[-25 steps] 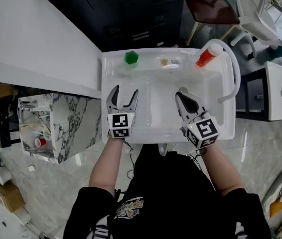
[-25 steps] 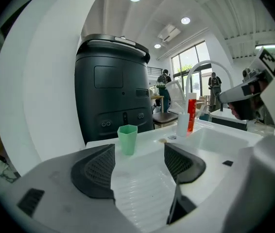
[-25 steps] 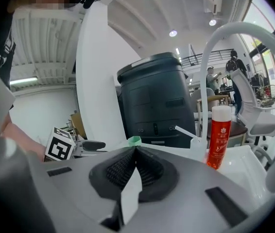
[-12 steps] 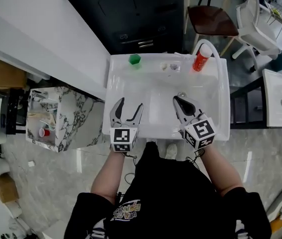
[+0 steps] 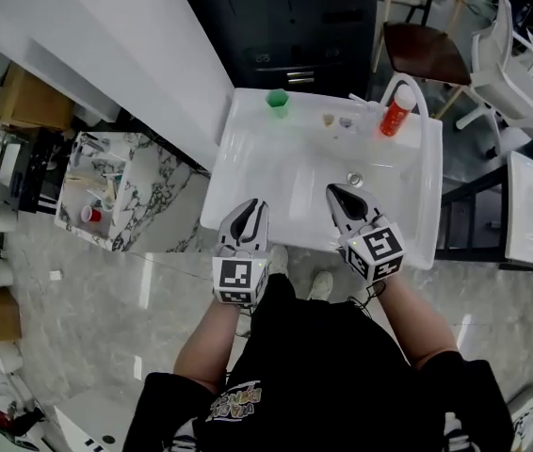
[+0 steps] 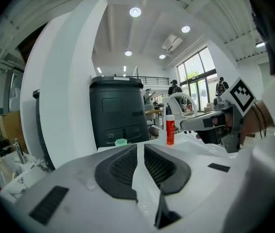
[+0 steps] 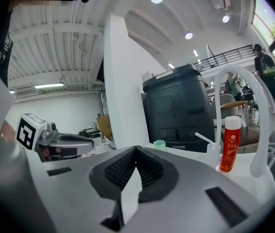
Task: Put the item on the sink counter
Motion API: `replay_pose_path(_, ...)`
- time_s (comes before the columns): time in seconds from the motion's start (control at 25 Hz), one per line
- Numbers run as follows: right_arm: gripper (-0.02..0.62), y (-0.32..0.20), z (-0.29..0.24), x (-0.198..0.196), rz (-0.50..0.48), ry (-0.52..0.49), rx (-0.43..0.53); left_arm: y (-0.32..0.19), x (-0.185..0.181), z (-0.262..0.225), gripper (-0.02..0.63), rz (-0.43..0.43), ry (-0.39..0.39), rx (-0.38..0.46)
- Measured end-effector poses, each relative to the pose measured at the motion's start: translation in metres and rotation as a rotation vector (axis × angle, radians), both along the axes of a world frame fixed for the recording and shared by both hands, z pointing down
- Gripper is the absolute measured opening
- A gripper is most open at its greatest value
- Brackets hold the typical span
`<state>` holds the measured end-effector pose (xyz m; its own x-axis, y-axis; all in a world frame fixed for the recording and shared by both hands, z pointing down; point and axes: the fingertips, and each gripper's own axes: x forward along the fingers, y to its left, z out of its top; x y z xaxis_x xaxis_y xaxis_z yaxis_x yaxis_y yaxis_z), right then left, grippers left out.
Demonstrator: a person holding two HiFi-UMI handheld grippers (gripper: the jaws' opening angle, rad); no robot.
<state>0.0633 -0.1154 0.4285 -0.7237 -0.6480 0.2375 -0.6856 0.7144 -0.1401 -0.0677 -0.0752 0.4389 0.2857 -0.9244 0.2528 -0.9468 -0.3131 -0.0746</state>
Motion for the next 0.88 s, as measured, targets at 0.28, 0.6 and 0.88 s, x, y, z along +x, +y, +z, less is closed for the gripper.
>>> replay_pose_path(0.28, 0.054, 0.013, 0.006, -0.03, -0.062, -0.007, -0.016, 0.031, -0.014, 0.002, 0.025, -0.031, 0.03, -0.037)
replay_pose_path(0.6, 0.054, 0.029, 0.014, -0.072, -0.064, -0.005, -0.035, 0.045, -0.038, -0.001, 0.025, -0.008, 0.076, -0.046)
replay_pose_path(0.88, 0.054, 0.042, 0.01, -0.098, 0.002, 0.007, -0.027, 0.045, -0.046, -0.007, 0.025, 0.101, 0.114, -0.04)
